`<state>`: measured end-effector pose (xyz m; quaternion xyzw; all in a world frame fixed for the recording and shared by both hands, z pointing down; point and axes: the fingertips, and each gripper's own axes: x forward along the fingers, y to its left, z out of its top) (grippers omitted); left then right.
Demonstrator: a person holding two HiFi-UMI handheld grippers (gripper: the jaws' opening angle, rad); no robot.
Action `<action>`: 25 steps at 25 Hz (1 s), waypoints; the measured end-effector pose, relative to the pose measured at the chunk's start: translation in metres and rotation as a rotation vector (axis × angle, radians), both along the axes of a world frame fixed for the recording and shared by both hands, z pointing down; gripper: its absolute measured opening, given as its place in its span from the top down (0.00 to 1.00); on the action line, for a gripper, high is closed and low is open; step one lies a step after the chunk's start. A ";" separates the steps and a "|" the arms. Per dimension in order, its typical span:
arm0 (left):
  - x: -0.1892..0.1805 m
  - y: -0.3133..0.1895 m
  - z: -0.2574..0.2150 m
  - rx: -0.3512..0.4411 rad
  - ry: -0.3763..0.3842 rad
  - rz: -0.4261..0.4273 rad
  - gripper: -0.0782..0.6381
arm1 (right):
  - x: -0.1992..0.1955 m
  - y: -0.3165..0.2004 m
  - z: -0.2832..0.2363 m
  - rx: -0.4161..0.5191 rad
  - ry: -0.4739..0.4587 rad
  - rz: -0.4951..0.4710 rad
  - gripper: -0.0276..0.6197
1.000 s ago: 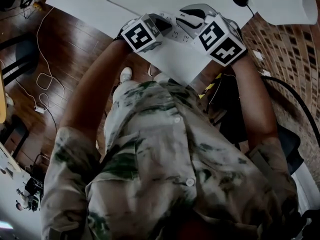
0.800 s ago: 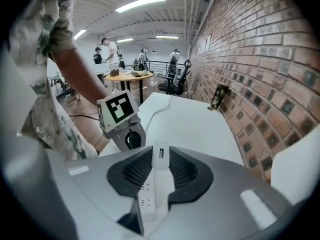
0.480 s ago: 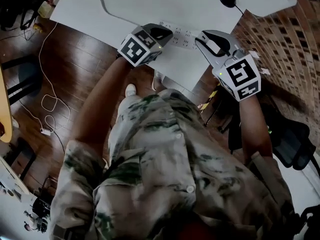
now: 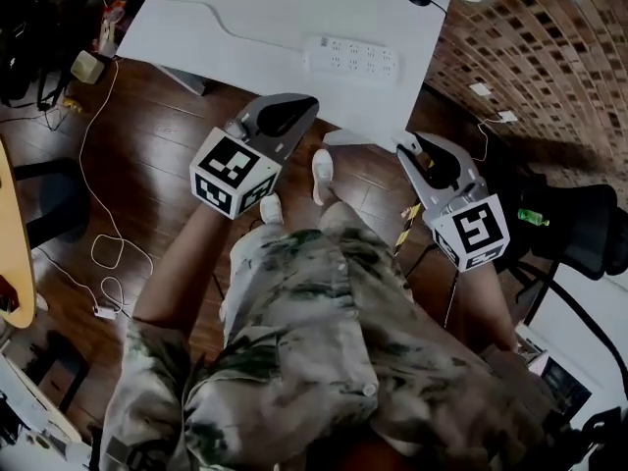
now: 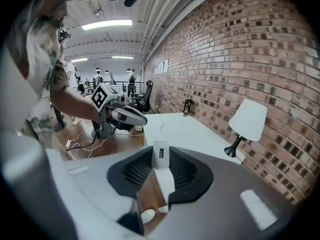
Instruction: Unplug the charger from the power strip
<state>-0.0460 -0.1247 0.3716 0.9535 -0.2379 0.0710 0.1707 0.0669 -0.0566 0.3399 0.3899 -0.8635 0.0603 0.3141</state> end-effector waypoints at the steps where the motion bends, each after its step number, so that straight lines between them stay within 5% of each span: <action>1: -0.007 0.017 -0.008 0.019 0.003 0.007 0.89 | -0.006 0.016 -0.002 0.001 -0.001 0.002 0.79; 9: -0.056 0.162 -0.042 0.106 -0.054 -0.052 0.89 | -0.031 0.131 -0.029 0.030 -0.027 -0.033 0.79; 17: -0.044 0.313 -0.070 0.106 -0.098 -0.237 0.89 | 0.035 0.278 -0.036 0.072 -0.117 -0.040 0.79; 25: -0.037 0.450 -0.093 0.092 -0.138 -0.281 0.89 | 0.061 0.397 -0.046 0.095 -0.158 -0.055 0.79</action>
